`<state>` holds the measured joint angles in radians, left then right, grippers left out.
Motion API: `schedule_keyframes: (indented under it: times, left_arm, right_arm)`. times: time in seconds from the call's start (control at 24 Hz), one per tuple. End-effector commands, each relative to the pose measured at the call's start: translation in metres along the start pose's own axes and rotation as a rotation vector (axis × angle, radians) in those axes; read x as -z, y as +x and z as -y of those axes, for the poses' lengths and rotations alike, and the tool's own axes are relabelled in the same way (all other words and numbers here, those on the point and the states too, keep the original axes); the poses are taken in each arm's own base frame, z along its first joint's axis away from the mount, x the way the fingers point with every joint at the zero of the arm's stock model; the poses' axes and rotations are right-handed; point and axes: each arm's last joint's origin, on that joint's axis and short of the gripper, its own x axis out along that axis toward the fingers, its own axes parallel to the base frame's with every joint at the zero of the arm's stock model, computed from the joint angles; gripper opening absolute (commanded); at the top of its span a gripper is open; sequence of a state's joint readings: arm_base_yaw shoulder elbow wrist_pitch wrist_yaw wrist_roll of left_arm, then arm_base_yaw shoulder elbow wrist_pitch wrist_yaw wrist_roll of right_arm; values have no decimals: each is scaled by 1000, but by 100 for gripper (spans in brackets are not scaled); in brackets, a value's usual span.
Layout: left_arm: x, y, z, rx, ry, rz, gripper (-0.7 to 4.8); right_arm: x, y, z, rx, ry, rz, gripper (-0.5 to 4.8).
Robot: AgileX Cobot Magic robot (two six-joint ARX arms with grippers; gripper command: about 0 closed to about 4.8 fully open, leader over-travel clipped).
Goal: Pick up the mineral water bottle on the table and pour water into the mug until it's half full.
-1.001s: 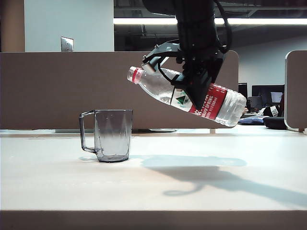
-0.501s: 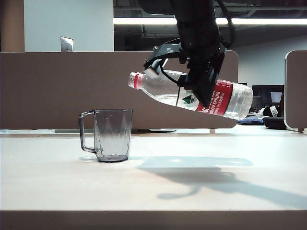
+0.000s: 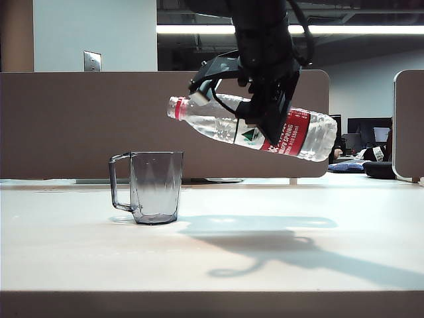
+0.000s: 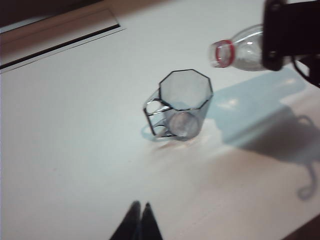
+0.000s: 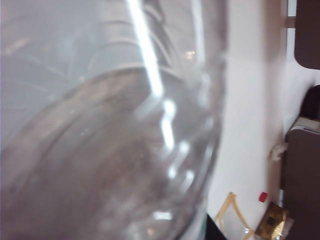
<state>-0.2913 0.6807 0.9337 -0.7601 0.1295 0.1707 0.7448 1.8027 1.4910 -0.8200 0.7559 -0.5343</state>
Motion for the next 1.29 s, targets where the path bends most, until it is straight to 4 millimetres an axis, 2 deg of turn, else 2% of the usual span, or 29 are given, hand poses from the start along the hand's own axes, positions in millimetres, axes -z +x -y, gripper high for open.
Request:
schedule_keyframes:
  times: [0.04,0.54,0.75,0.83,1.29]
  left_arm:
    - [-1,-1,1,6,19,4,-5]
    - [-1,-1,1,8,20,5,-5]
    - [-1,-2,5,34,38,12,-5]
    - [-1,-2,6,37,39,12,-5]
    - [-1,-2,10,58,65,0,-5]
  right_arm:
    - [-5,0,0,62,-45,-19,260]
    - [-10,6,-5,85,-80,-35,260]
    - [-13,6,-2,124,-102,-23,257]
    - [-14,5,-1,128,-102,-20,241]
    - [-24,7,7,169,-120,-38,242]
